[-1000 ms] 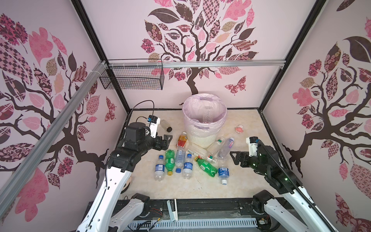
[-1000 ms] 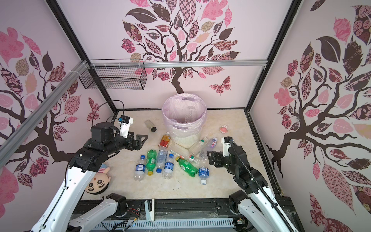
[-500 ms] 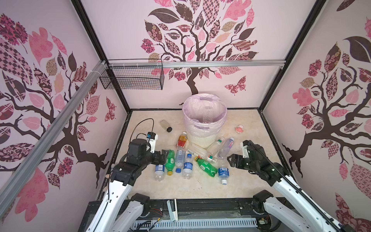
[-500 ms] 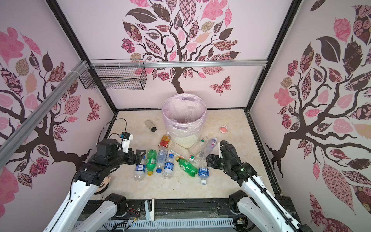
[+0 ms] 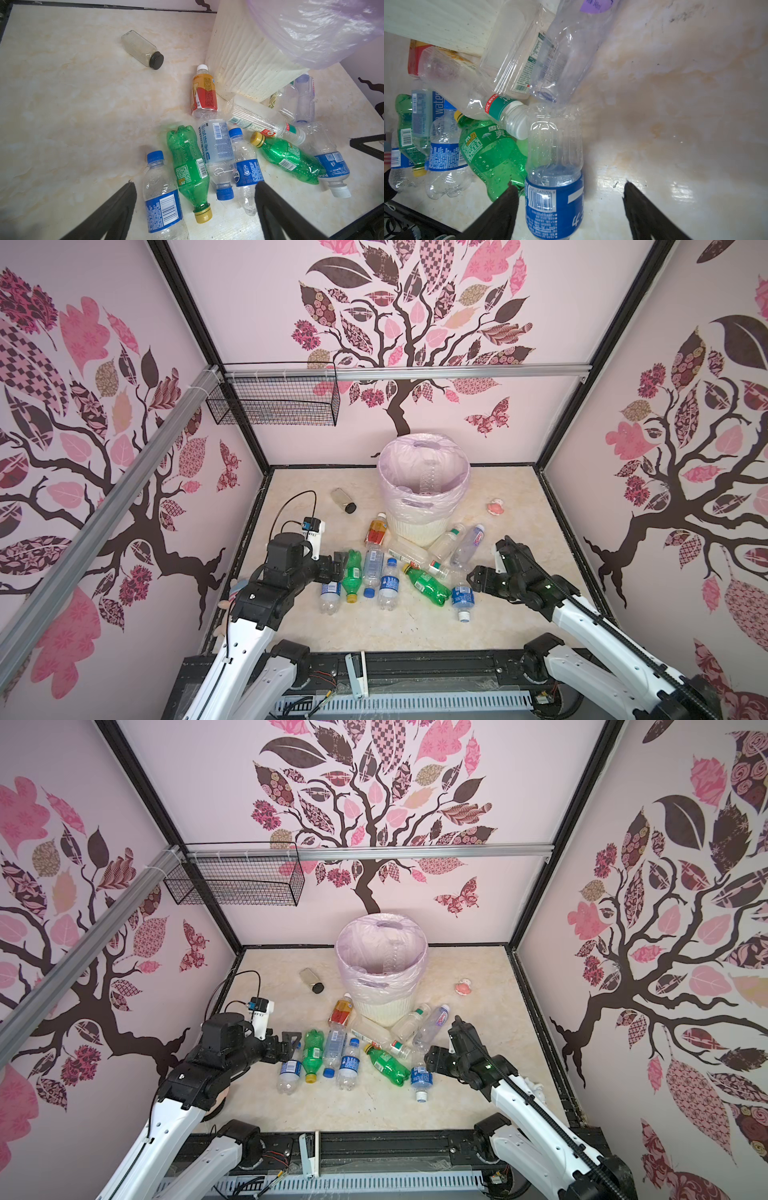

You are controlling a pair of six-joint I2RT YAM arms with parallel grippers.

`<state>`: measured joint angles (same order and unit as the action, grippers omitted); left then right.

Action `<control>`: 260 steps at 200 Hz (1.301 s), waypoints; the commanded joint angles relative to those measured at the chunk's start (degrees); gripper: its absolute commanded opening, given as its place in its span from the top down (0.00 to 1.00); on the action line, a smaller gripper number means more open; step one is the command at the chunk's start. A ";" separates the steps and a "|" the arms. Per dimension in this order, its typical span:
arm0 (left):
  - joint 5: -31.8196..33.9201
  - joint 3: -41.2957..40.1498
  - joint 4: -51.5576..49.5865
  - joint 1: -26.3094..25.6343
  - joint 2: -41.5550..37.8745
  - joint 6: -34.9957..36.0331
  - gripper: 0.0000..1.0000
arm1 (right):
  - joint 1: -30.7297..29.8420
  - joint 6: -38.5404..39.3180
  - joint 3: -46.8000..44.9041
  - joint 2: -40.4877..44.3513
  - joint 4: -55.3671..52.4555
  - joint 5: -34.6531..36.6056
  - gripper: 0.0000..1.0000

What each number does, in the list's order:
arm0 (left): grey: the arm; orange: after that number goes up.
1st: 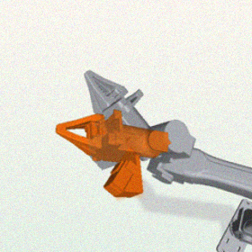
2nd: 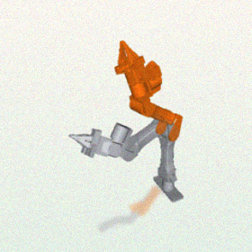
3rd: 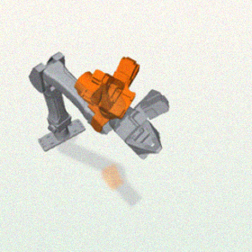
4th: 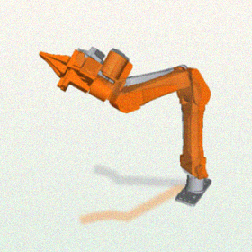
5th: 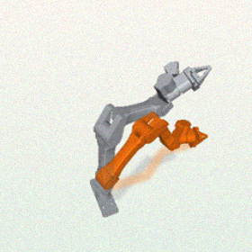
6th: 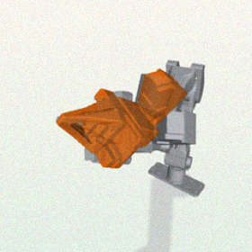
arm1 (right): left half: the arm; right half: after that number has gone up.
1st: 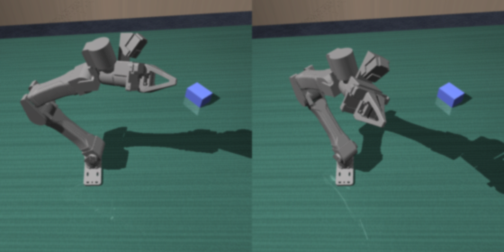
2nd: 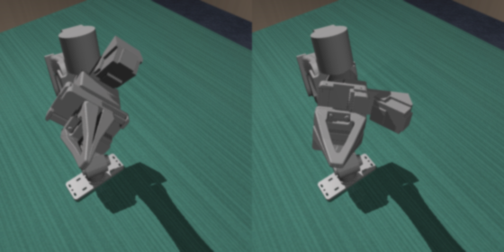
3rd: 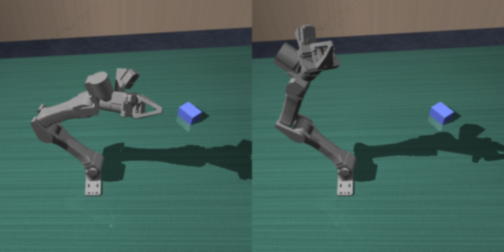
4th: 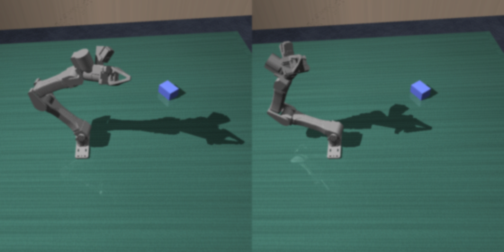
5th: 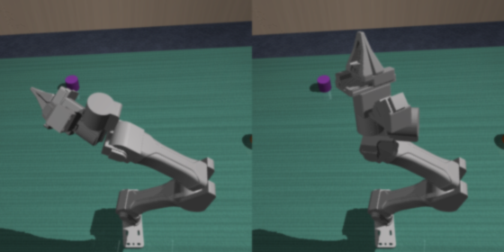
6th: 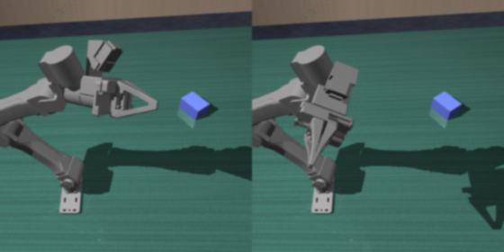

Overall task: Throw the plastic bottles in the bin
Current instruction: Pick up the plastic bottle from the center of the table.

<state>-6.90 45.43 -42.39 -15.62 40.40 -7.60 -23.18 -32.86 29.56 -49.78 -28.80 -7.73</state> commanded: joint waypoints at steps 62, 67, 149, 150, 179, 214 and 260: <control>0.83 -1.51 1.55 0.34 -1.31 -0.47 0.08 | -0.34 -0.11 -2.05 -6.56 8.63 -3.16 0.19; 0.83 -1.50 1.67 0.35 -1.34 -0.45 0.08 | -0.31 0.03 -2.14 -7.04 8.98 -3.26 0.19; 0.83 -1.55 1.68 0.35 -1.20 -0.42 0.08 | -0.40 1.47 -2.14 -15.37 13.38 -3.79 0.22; 0.83 -1.52 1.69 0.38 -1.20 -0.45 0.08 | -0.43 1.48 -2.14 -15.49 13.44 -3.79 0.22; 0.83 -1.48 1.61 0.38 -1.40 -0.52 0.08 | -0.51 2.09 -1.41 -18.55 13.64 -3.20 0.24; 0.83 -1.56 1.66 0.37 -1.53 -0.74 0.08 | -0.57 2.42 -1.26 -20.78 13.83 -2.96 0.32; 0.83 -1.49 1.58 0.33 -1.38 -0.69 0.08 | -0.56 2.89 -0.50 -18.39 11.34 -0.29 0.41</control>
<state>-6.28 45.19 -42.04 -15.62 39.46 -7.77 -23.46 -30.87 27.81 -69.23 -13.21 -11.11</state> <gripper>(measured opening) 0.924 0.609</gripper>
